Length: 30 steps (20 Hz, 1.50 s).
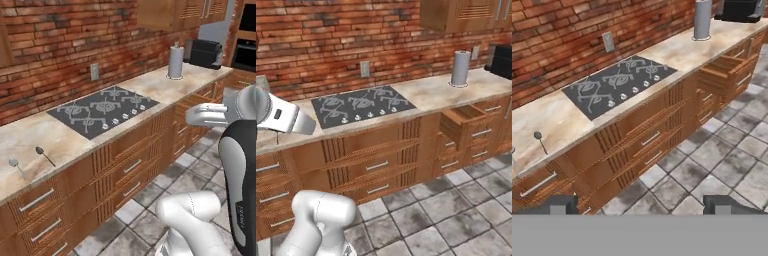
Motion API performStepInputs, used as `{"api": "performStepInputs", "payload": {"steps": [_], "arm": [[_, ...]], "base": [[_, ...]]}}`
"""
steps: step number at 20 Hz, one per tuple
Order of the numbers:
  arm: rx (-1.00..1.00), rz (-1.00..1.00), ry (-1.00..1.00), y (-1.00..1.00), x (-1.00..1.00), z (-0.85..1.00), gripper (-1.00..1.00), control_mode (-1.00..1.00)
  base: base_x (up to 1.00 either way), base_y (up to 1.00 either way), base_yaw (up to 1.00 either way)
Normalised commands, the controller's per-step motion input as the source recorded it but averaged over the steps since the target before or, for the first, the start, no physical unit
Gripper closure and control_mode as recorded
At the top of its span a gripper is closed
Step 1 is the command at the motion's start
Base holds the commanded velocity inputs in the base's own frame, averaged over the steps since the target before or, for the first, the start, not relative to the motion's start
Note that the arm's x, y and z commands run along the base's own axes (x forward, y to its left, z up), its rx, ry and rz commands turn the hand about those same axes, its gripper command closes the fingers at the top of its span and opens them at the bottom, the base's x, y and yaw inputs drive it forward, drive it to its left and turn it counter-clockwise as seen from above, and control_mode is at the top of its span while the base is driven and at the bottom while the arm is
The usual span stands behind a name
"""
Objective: Organize the utensils by type. Pick up the wooden spoons from the counter and place them in the open cabinet. Then pick up the metallic utensils from the counter and place them in the open drawer.
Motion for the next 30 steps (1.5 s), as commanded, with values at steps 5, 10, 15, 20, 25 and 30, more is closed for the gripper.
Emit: {"api": "performStepInputs", "payload": {"steps": [5,10,15,20,25,30], "arm": [[0.0,0.0,0.0,0.0,0.0,0.0,-1.0,1.0],[0.0,0.0,0.0,0.0,0.0,0.0,-1.0,1.0],[0.0,0.0,0.0,0.0,0.0,0.0,-1.0,1.0],[0.0,0.0,0.0,0.0,0.0,0.0,-1.0,1.0],[0.0,0.0,0.0,0.0,0.0,0.0,-1.0,1.0],[0.0,0.0,0.0,0.0,0.0,0.0,-1.0,1.0]], "base": [[-0.09,0.72,0.5],[0.0,0.61,0.47],[0.12,0.54,0.45],[0.47,0.46,0.47],[0.58,0.18,0.43],[0.36,-0.01,0.19]]}}
